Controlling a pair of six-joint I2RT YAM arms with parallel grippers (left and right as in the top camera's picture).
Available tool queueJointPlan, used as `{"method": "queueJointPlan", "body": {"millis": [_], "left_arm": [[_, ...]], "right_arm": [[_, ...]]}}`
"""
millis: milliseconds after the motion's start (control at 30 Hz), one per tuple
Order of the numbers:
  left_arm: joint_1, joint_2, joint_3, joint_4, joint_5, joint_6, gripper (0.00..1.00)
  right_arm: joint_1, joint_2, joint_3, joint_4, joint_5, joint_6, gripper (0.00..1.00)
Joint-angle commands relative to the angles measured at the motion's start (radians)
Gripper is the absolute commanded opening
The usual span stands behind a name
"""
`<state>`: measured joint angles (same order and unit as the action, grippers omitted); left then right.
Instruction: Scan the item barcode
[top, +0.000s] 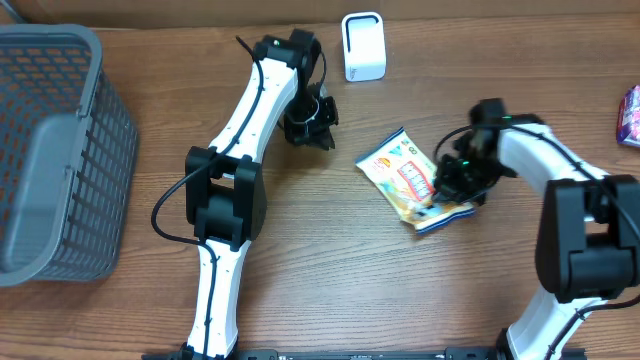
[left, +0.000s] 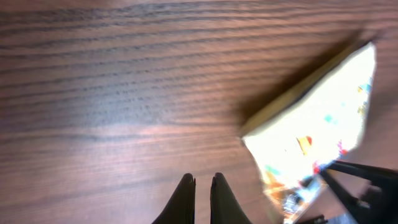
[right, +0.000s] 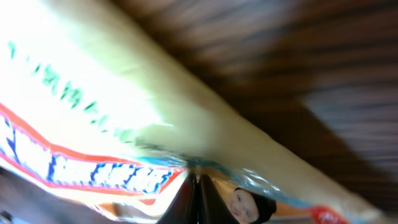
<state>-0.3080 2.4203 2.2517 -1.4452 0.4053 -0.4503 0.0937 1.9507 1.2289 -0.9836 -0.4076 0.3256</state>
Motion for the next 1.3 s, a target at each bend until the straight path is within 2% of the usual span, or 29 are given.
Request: {"method": "queueJointPlan", "body": {"millis": [0, 100, 167, 200, 233, 267, 300, 333, 367, 400, 467, 667, 867, 1267], "left_arm": [[-0.006, -0.016, 0.086, -0.043, -0.053, 0.052, 0.04], [-0.005, -0.016, 0.124, -0.061, -0.136, 0.048, 0.04], [-0.004, -0.016, 0.127, -0.059, -0.163, 0.043, 0.04], [-0.001, -0.016, 0.127, -0.056, -0.174, 0.043, 0.04], [0.002, -0.016, 0.127, -0.050, -0.184, 0.043, 0.06], [0.008, -0.016, 0.127, -0.043, -0.198, 0.043, 0.15], [0.014, -0.016, 0.127, -0.037, -0.206, 0.043, 0.42], [0.022, -0.016, 0.127, -0.030, -0.206, 0.043, 0.80], [0.029, -0.016, 0.127, -0.027, -0.205, 0.043, 1.00], [0.036, -0.016, 0.127, -0.026, -0.206, 0.043, 1.00], [0.054, -0.016, 0.127, -0.028, -0.206, 0.043, 1.00], [0.092, -0.016, 0.126, -0.041, -0.207, 0.050, 1.00], [0.103, -0.016, 0.126, -0.046, -0.207, 0.055, 1.00], [0.098, -0.016, 0.126, -0.040, -0.206, 0.055, 1.00]], "right_arm": [[0.032, -0.006, 0.057, -0.036, 0.039, 0.023, 0.04], [0.035, -0.012, 0.160, -0.137, 0.126, 0.004, 0.05], [0.035, -0.016, 0.214, -0.175, 0.159, -0.025, 0.12], [0.037, -0.017, 0.247, -0.191, 0.163, -0.068, 0.18], [0.040, -0.018, 0.273, -0.199, 0.163, -0.108, 0.30], [0.044, -0.018, 0.289, -0.200, 0.164, -0.143, 0.46], [0.048, -0.018, 0.294, -0.189, 0.164, -0.169, 0.63], [0.055, -0.018, 0.294, -0.172, 0.164, -0.192, 0.73], [0.063, -0.017, 0.291, -0.161, 0.165, -0.207, 0.81], [0.069, -0.016, 0.285, -0.150, 0.165, -0.212, 0.88], [0.091, -0.015, 0.262, -0.119, 0.169, -0.223, 0.89], [0.209, -0.013, 0.172, 0.000, 0.333, -0.222, 0.89], [0.315, -0.013, 0.163, 0.034, 0.508, -0.192, 0.89], [0.337, -0.009, 0.084, 0.107, 0.538, -0.192, 0.88]]}}
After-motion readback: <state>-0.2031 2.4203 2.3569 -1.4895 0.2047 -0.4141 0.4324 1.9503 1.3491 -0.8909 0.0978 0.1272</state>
